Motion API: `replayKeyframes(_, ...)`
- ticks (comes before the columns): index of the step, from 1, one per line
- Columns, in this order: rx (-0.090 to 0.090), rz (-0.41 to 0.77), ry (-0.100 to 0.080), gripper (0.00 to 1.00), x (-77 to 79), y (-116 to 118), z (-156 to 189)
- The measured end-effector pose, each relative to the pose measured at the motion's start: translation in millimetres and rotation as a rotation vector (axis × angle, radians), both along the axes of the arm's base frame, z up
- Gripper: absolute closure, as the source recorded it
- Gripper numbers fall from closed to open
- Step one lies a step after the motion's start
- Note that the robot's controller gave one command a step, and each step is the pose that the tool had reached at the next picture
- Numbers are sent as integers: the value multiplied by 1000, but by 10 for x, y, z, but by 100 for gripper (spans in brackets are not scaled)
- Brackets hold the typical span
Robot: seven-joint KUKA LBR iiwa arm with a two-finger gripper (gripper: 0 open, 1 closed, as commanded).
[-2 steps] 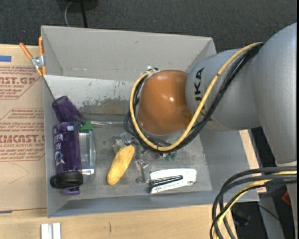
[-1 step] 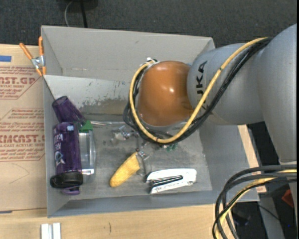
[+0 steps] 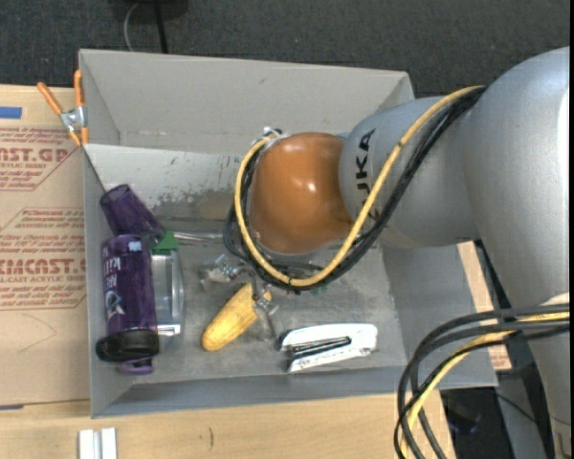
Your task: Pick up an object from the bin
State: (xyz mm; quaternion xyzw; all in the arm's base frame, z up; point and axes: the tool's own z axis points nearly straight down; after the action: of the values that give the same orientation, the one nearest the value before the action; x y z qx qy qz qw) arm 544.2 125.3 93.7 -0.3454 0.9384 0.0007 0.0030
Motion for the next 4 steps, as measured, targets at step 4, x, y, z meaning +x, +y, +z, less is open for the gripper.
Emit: replayKeyframes(4, 1, 318, 4, 100, -43, -107, -159)
